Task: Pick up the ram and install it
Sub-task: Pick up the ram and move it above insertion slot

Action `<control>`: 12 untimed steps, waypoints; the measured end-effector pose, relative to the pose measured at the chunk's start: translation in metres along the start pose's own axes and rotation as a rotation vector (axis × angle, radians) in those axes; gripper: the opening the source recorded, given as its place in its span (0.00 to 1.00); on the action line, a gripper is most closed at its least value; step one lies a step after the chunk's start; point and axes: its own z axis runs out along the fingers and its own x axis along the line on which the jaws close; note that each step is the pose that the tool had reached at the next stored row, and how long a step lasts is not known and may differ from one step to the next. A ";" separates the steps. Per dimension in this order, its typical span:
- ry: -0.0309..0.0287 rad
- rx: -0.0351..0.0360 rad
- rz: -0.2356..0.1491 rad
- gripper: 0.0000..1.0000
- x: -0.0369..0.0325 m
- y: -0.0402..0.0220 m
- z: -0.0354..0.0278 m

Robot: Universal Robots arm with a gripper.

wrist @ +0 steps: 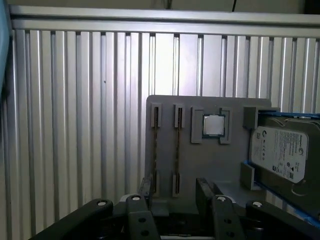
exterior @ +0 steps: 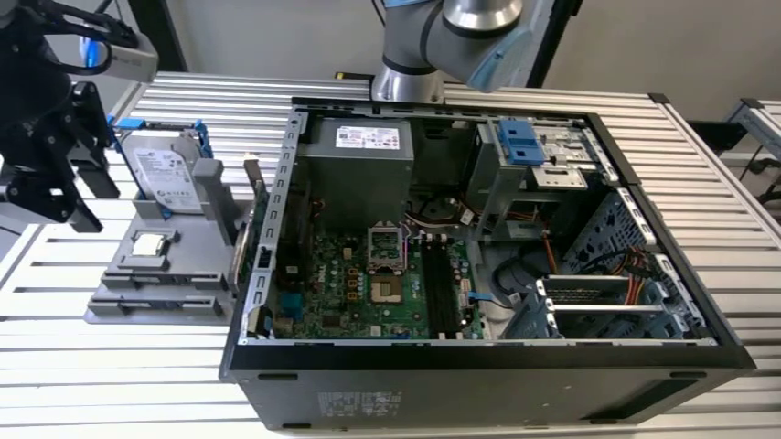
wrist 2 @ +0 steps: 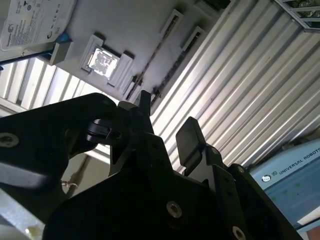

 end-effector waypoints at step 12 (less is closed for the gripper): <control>0.0000 0.0003 0.000 1.00 0.0082 -0.0022 0.0130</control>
